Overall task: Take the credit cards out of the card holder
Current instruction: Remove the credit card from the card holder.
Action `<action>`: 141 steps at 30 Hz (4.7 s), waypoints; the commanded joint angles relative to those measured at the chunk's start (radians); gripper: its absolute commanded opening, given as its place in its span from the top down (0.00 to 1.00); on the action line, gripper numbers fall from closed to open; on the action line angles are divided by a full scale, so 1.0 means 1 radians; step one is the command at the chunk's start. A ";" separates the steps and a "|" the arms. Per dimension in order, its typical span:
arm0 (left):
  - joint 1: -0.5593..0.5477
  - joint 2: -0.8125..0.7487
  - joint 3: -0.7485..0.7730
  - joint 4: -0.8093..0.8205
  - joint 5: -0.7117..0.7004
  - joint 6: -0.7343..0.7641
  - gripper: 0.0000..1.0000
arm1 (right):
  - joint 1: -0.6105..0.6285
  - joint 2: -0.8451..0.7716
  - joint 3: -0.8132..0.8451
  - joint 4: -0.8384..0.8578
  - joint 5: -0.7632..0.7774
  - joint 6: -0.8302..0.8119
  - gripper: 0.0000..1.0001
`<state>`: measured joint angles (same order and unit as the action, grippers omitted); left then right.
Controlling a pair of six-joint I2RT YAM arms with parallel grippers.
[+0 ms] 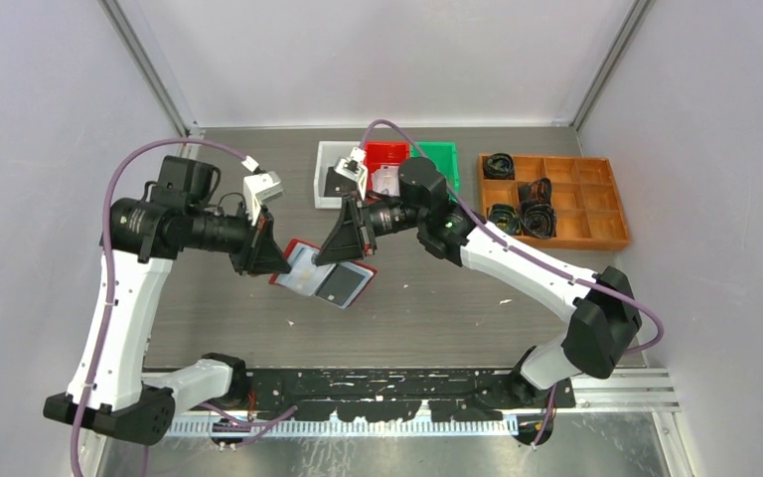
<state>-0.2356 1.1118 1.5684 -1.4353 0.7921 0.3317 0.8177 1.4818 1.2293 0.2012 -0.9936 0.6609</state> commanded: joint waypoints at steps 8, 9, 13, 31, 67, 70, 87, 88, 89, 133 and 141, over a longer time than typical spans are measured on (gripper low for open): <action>0.002 0.043 0.056 -0.132 0.268 0.067 0.65 | 0.021 -0.005 0.087 -0.093 0.060 -0.018 0.99; 0.002 0.039 0.047 -0.141 0.292 0.074 0.61 | 0.021 -0.007 0.085 -0.086 0.059 -0.015 0.99; 0.002 0.021 0.013 -0.137 0.362 0.075 0.57 | 0.027 -0.008 0.079 -0.073 0.046 -0.004 0.99; 0.002 0.012 -0.106 -0.046 0.386 0.003 0.95 | 0.048 0.018 0.136 -0.033 0.063 0.040 0.67; 0.108 0.004 -0.088 0.359 0.485 -0.470 0.99 | -0.005 -0.116 -0.166 0.226 0.134 0.415 0.56; 0.108 0.002 -0.094 0.378 0.504 -0.492 0.99 | -0.005 -0.117 -0.166 0.205 0.142 0.393 0.56; 0.107 -0.025 -0.184 0.458 0.475 -0.563 0.85 | -0.005 -0.077 -0.156 0.465 0.148 0.526 0.91; 0.108 -0.024 -0.179 0.452 0.476 -0.559 0.83 | -0.005 -0.082 -0.166 0.465 0.148 0.523 0.94; 0.108 -0.022 -0.174 0.441 0.476 -0.553 0.81 | -0.008 -0.091 -0.178 0.464 0.150 0.520 0.97; 0.153 0.005 -0.102 0.239 0.503 -0.352 1.00 | -0.082 -0.155 -0.380 0.807 0.211 0.693 0.95; 0.157 0.008 -0.098 0.245 0.511 -0.355 1.00 | -0.081 -0.209 -0.395 0.707 0.228 0.627 0.76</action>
<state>-0.0895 1.1297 1.4406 -1.1744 1.2892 -0.0441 0.7509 1.3312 0.8265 0.8745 -0.7925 1.3102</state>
